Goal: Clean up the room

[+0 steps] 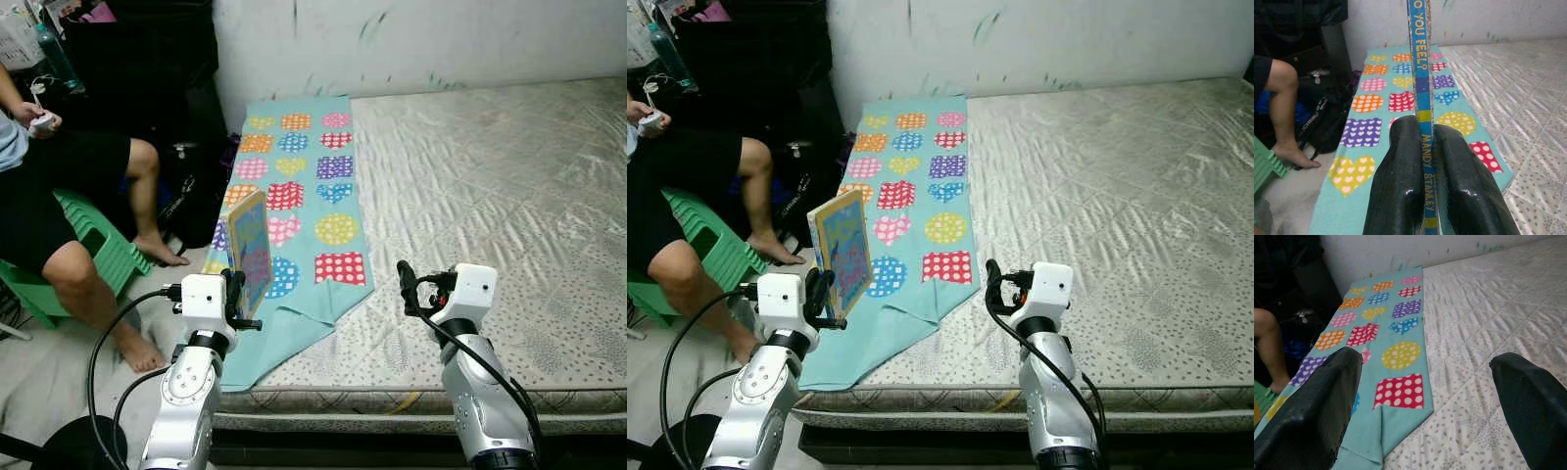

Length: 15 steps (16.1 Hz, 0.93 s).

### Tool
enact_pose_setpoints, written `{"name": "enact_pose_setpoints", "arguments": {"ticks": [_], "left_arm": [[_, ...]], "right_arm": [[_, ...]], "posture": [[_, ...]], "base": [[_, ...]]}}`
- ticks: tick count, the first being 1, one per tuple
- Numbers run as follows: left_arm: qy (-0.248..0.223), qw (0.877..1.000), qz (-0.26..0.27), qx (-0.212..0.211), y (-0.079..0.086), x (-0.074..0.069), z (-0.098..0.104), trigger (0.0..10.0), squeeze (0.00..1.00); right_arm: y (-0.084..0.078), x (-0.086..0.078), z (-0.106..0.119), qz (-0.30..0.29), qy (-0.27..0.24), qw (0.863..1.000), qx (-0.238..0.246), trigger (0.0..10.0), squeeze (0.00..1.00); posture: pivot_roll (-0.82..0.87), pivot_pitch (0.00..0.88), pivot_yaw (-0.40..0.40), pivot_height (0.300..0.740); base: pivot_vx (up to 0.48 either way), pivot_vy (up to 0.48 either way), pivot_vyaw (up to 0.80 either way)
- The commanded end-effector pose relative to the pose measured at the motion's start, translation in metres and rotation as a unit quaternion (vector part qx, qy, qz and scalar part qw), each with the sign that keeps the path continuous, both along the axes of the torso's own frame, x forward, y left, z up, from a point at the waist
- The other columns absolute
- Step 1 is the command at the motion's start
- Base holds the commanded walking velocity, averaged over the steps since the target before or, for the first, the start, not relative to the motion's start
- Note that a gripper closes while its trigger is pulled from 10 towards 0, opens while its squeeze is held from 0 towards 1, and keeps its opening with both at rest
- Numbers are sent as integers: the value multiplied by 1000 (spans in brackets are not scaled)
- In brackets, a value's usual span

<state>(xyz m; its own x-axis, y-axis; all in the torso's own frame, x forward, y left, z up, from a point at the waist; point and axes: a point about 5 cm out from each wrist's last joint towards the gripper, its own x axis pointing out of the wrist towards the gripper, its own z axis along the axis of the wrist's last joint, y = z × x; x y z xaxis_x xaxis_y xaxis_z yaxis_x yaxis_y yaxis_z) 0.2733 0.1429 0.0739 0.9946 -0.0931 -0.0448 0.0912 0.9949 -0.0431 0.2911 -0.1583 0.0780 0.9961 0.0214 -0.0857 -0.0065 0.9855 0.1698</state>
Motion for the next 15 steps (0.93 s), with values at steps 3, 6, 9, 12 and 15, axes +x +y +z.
{"name": "enact_pose_setpoints", "arguments": {"ticks": [3,6,9,12,15], "left_arm": [[-21,1000,4,3,4,5,8,10000,0],[-17,1000,1,2,3,5,8,10000,0],[-19,1000,0,7,3,5,8,10000,0],[-18,1000,-2,8,2,5,8,10000,0],[-16,1000,-4,8,2,5,8,10000,0]], "right_arm": [[4,3,1,2,-3,1000,5,10000,0],[3,2,1,1,-3,1000,4,10000,0],[2,2,1,0,-3,1000,3,10000,0],[2,1,1,1,-2,1000,3,10000,0],[2,1,1,0,-2,1000,3,10000,0]], "posture": [[-121,0,95,740],[-124,0,93,740],[-124,0,91,740],[-125,0,92,740],[-127,0,95,740]], "base": [[0,0,0],[0,0,0],[0,0,0],[0,0,0],[0,0,0]]}}
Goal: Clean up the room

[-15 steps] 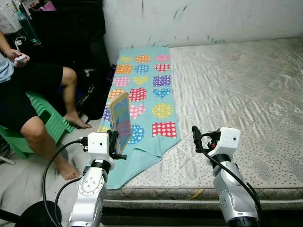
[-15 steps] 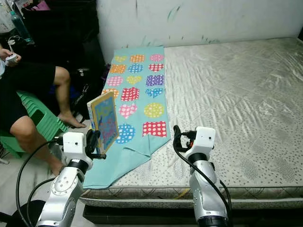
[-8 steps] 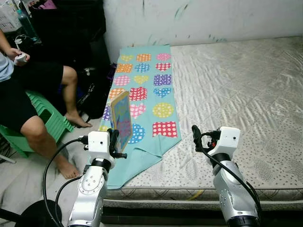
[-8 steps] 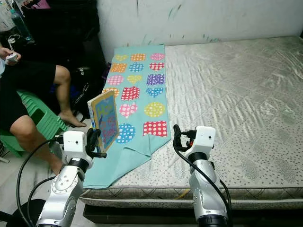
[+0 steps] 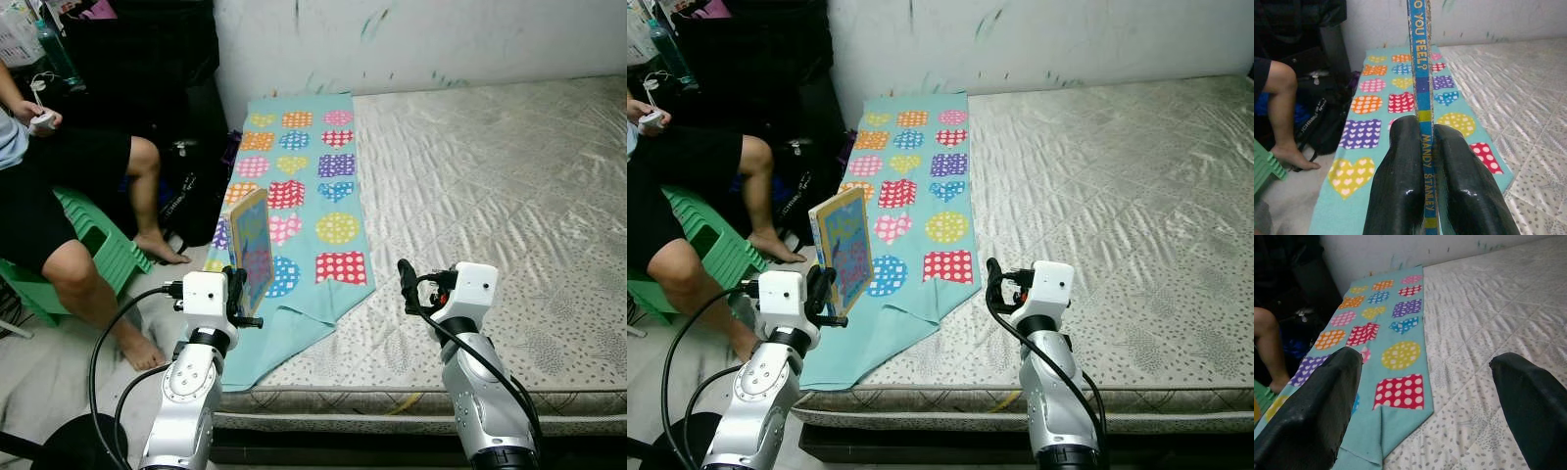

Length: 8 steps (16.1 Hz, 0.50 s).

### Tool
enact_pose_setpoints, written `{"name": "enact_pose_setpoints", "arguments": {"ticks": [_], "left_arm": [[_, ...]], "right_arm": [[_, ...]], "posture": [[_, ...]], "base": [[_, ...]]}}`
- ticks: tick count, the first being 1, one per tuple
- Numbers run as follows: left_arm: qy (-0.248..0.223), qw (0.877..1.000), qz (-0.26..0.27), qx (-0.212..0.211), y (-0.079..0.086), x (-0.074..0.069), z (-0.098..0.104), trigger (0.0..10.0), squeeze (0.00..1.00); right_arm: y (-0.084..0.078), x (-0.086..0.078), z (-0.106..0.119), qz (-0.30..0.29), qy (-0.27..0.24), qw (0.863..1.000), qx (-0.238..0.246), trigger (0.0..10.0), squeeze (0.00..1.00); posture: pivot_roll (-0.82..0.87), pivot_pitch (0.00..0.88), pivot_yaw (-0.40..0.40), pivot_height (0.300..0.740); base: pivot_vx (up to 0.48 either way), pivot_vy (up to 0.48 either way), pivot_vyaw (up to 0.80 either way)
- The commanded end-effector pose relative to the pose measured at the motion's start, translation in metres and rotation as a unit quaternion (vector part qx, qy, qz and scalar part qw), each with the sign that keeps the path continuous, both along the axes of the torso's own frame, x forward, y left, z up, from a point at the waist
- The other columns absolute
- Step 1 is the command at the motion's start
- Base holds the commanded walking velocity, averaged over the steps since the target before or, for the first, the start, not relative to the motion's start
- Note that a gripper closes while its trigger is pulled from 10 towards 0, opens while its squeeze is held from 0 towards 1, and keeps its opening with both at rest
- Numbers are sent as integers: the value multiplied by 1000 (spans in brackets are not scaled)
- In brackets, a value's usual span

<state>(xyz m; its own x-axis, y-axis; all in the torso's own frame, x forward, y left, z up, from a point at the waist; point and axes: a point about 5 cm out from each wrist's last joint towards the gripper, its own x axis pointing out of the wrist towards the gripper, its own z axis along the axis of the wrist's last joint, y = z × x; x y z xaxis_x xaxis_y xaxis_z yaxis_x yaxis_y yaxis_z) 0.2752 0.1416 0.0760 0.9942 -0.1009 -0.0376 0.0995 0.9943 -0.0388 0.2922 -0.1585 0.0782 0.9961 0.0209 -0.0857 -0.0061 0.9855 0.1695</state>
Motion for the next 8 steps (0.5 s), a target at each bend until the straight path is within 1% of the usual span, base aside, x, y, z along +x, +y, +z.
{"name": "enact_pose_setpoints", "arguments": {"ticks": [1,8], "left_arm": [[-12,1000,-1,6,3,3,5,10000,0],[-10,1000,-3,5,2,2,5,10000,0]], "right_arm": [[3,0,0,0,-1,1000,3,10000,0],[3,-1,0,0,1,1000,5,10000,0]], "posture": [[-127,0,94,740],[-126,0,94,740]], "base": [[0,0,0],[0,-304,0]]}}
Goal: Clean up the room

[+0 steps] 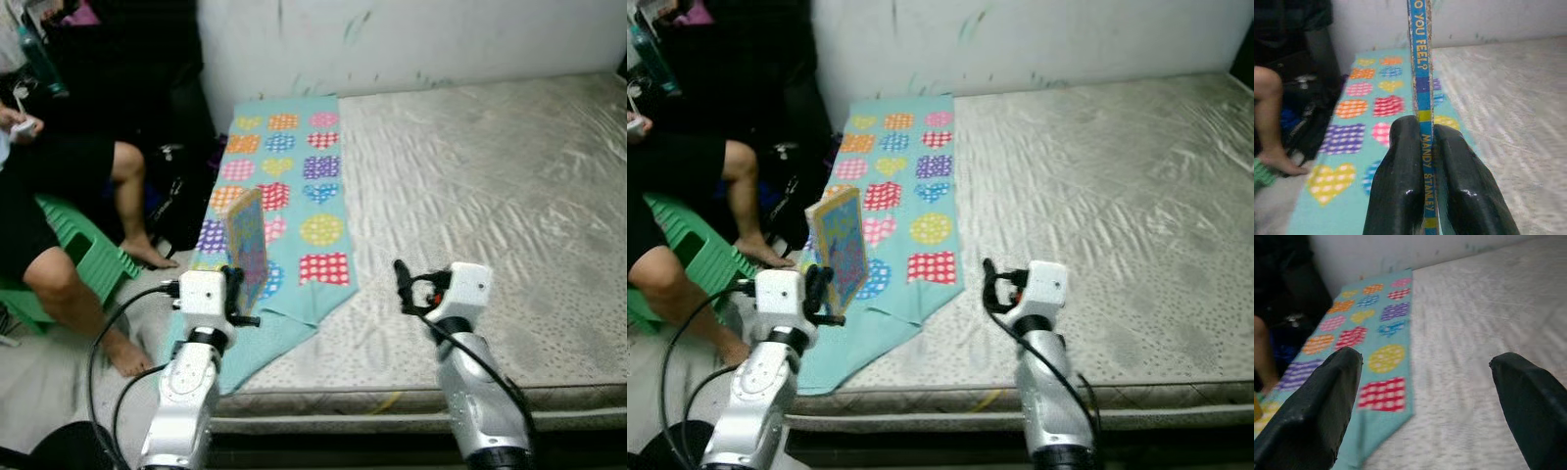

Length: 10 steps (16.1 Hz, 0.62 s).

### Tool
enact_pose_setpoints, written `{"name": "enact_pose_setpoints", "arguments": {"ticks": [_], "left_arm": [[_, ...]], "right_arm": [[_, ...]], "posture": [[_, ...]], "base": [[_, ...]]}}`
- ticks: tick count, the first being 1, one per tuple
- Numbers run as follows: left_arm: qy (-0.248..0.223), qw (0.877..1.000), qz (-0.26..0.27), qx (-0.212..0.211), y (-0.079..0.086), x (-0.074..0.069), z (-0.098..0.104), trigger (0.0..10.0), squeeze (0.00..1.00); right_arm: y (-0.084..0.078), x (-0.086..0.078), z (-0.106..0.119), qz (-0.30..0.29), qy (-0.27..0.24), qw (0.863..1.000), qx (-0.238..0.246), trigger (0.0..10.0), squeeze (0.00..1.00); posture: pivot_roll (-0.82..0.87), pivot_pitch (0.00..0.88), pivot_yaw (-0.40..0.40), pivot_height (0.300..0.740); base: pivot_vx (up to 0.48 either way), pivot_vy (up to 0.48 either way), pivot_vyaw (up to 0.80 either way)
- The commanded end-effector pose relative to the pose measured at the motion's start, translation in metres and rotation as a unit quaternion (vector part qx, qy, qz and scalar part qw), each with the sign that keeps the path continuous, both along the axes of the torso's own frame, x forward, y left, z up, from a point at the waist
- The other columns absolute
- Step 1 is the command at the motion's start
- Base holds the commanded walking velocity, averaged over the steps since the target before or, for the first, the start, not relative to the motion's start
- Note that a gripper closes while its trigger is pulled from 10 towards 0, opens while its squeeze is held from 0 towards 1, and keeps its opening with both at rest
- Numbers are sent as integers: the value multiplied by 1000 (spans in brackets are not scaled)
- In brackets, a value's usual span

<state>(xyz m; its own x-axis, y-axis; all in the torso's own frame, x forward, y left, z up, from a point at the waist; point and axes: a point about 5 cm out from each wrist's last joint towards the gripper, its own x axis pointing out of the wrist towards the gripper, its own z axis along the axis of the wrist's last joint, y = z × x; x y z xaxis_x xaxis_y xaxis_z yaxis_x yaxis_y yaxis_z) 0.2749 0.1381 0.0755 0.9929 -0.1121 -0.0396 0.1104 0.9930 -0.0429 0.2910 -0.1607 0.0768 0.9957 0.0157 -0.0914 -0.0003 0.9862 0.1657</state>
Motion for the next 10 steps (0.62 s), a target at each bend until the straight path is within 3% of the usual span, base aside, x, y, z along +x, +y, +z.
{"name": "enact_pose_setpoints", "arguments": {"ticks": [1,10], "left_arm": [[-11,1000,3,6,6,2,5,10000,0],[-7,1000,7,-2,6,4,4,10000,0]], "right_arm": [[5,0,1,2,-2,1000,7,10000,0],[4,1,1,1,-2,1000,8,10000,0]], "posture": [[-127,0,94,740],[-128,0,93,740]], "base": [[0,0,0],[0,0,0]]}}
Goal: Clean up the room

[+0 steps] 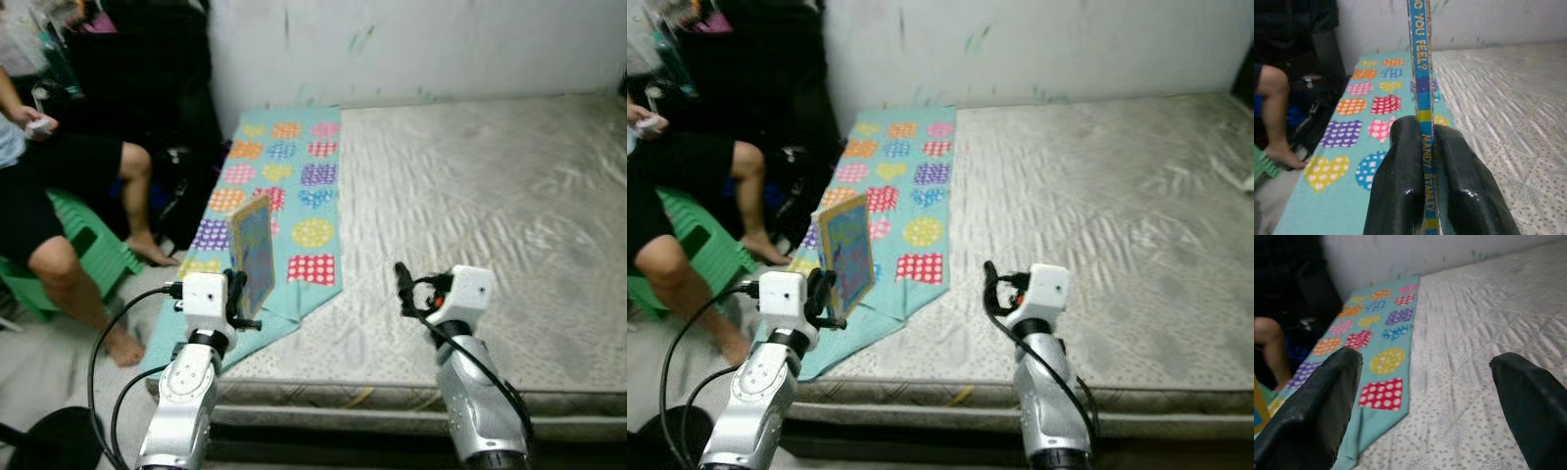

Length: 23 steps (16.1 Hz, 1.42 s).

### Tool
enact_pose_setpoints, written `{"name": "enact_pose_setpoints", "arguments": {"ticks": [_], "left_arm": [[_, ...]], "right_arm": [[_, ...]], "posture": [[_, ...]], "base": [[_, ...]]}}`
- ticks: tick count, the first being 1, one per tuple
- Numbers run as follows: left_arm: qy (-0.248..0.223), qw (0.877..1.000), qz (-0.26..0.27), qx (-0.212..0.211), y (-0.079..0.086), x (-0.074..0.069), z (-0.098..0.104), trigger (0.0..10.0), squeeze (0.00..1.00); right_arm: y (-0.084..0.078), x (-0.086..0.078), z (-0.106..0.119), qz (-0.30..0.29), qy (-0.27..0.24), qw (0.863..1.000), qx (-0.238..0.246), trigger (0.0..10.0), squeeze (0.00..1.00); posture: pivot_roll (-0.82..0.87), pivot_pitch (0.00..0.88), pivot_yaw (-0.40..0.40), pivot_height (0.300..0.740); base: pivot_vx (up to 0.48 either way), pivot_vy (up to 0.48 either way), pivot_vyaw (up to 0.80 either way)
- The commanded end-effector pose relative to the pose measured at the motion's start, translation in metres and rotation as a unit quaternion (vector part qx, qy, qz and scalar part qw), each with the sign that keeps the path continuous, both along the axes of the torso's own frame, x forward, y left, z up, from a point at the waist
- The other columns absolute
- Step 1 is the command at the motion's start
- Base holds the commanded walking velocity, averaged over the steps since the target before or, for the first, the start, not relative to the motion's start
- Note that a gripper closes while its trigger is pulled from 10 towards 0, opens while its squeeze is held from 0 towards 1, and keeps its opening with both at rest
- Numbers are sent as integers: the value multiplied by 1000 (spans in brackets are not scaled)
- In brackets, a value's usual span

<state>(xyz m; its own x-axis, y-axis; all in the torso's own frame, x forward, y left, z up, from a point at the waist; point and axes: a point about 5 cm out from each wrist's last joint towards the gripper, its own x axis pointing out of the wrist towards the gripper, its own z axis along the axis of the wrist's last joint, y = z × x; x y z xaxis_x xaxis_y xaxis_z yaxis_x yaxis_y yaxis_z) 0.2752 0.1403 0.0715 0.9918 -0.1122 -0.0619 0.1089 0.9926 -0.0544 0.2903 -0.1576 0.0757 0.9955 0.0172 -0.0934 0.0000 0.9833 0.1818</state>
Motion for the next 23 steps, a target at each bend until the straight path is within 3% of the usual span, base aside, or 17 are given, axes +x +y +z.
{"name": "enact_pose_setpoints", "arguments": {"ticks": [1,7,18,23], "left_arm": [[-19,1000,5,4,4,4,8,10000,0],[-22,1000,-10,6,1,4,9,10000,0],[-20,1000,-14,6,0,4,8,10000,0],[-19,1000,-15,6,0,4,7,10000,0]], "right_arm": [[1,2,2,1,-3,1000,0,10000,0],[3,2,3,9,-7,1000,-11,10000,0],[4,2,3,11,-9,1000,-12,10000,0],[3,2,3,11,-9,1000,-12,10000,0]], "posture": [[-129,0,94,740],[-131,0,93,740],[-134,0,96,740],[-134,0,95,740]], "base": [[0,0,0],[0,0,0],[0,-300,0],[0,-272,342]]}}
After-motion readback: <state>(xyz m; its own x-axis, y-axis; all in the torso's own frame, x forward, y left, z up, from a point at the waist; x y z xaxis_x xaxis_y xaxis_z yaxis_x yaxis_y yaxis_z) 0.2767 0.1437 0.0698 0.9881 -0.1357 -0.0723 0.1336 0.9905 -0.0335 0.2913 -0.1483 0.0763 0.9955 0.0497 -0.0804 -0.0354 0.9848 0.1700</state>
